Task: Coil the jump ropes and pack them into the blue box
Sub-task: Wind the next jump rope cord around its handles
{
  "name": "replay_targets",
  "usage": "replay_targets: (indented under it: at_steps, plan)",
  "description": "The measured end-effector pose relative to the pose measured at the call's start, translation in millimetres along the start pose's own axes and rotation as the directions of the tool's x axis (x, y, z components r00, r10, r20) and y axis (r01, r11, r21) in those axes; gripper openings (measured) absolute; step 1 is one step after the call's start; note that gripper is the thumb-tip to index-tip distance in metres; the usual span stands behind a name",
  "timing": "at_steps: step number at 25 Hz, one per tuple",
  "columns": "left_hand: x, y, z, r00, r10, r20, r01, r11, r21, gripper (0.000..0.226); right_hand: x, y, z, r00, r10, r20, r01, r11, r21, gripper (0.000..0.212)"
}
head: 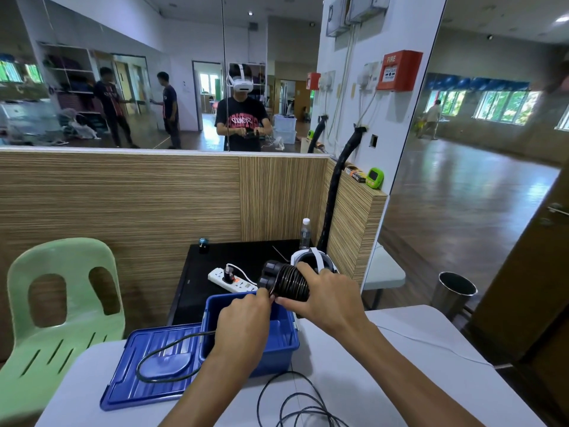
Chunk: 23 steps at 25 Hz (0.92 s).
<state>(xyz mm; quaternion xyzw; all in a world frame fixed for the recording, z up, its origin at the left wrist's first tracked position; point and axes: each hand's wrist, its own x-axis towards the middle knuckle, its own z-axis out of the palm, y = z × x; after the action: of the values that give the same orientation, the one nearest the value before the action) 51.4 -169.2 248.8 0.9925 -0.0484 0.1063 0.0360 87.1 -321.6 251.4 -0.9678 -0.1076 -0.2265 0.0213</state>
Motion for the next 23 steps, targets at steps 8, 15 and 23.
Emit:
replay_targets:
  at_steps: [8,15,23]
  plan:
    - [-7,2,11,0.994,-0.072,-0.081,0.067,0.996,-0.061,0.027,0,-5,-4,1.0,0.004,0.008,-0.004,1.0,-0.006,0.074]
    - [-3,1,-1,0.991,0.0,-0.132,-0.009,0.998,-0.067,0.011,2,-4,0,1.0,0.02,0.009,-0.02,1.0,0.003,0.074]
    - [9,-11,1,0.999,0.023,0.044,0.036,0.285,-0.958,0.039,3,-5,3,0.999,0.018,-0.033,-0.016,0.998,0.068,0.075]
